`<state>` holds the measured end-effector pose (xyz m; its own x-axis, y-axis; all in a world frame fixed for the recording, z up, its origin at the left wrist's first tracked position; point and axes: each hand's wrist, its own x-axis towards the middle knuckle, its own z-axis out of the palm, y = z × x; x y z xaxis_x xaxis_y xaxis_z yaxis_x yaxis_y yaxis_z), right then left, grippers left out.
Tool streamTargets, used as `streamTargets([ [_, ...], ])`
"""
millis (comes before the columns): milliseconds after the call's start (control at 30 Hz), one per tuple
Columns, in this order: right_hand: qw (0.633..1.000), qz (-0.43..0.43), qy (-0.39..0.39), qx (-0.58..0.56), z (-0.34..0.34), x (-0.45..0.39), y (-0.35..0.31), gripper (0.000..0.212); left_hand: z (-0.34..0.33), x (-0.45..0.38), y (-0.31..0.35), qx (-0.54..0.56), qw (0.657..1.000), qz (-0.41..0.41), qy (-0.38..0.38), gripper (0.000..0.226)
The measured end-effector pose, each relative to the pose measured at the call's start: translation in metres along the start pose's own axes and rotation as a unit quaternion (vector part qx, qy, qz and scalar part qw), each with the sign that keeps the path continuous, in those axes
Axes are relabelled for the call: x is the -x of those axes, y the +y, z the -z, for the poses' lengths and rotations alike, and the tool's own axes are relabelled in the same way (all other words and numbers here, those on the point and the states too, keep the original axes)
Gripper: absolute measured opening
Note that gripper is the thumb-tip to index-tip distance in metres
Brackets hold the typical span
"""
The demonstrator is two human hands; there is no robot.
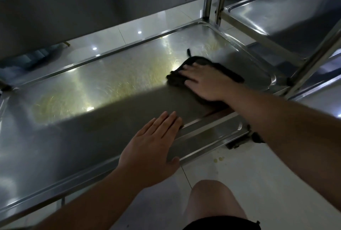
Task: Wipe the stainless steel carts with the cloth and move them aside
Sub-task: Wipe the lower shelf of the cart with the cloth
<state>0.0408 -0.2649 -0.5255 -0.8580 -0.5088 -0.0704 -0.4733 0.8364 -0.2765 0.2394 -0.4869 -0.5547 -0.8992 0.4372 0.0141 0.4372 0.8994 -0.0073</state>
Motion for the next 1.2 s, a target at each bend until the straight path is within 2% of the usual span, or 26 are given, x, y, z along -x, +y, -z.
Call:
streamTargets([
  [67, 0.996, -0.072, 0.036, 0.025, 0.016, -0.001, 0.045, 0.053, -0.001, 0.0, 0.001, 0.002, 1.0, -0.003, 0.004, 0.101],
  [167, 0.972, -0.223, 0.059, 0.042, 0.026, 0.001, 0.097, 0.057, -0.004, -0.001, 0.001, -0.002, 1.0, 0.001, 0.012, 0.1],
  [267, 0.963, -0.264, 0.05, 0.029, 0.016, -0.006, 0.075, 0.061, -0.004, -0.002, 0.001, 0.001, 1.0, -0.002, 0.012, 0.099],
  [400, 0.991, -0.116, 0.049, 0.045, -0.006, -0.019, -0.029, 0.056, 0.0, -0.002, 0.0, 0.001, 1.0, -0.007, -0.002, 0.097],
  [500, 1.0, 0.007, -0.017, 0.024, -0.03, -0.026, -0.109, 0.056, 0.01, 0.001, 0.002, 0.035, 0.999, -0.003, 0.007, 0.092],
  [567, 0.996, 0.06, -0.059, 0.034, -0.037, -0.031, -0.128, 0.056, 0.018, 0.007, 0.001, 0.093, 0.995, 0.003, 0.037, 0.08],
  [633, 0.994, 0.073, -0.071, 0.044, -0.036, -0.034, -0.126, 0.055, 0.024, 0.02, -0.004, 0.099, 0.993, 0.014, 0.068, 0.065],
  [733, 0.999, -0.001, -0.039, 0.018, -0.03, -0.032, -0.111, 0.054, 0.031, 0.054, -0.033, 0.063, 0.989, 0.08, 0.107, 0.053],
  [833, 0.993, -0.113, -0.002, 0.033, -0.023, -0.027, -0.089, 0.056, 0.033, 0.107, -0.084, 0.069, 0.976, 0.195, 0.064, 0.06],
  [933, 0.971, -0.238, 0.011, -0.004, -0.024, -0.024, -0.089, 0.058, 0.032, 0.168, -0.139, 0.087, 0.939, 0.33, 0.033, 0.067],
  [1000, 0.959, -0.283, 0.016, -0.013, -0.031, -0.028, -0.116, 0.061, 0.032, 0.204, -0.17, 0.096, 0.909, 0.405, 0.019, 0.076],
  [1100, 0.958, -0.286, 0.032, -0.014, -0.052, -0.038, -0.182, 0.064, 0.028, 0.228, -0.188, 0.102, 0.87, 0.483, 0.002, 0.069],
  [1200, 0.974, -0.221, 0.033, -0.024, -0.083, -0.044, -0.275, 0.067, 0.022, 0.227, -0.182, 0.102, 0.863, 0.494, 0.021, 0.062],
])
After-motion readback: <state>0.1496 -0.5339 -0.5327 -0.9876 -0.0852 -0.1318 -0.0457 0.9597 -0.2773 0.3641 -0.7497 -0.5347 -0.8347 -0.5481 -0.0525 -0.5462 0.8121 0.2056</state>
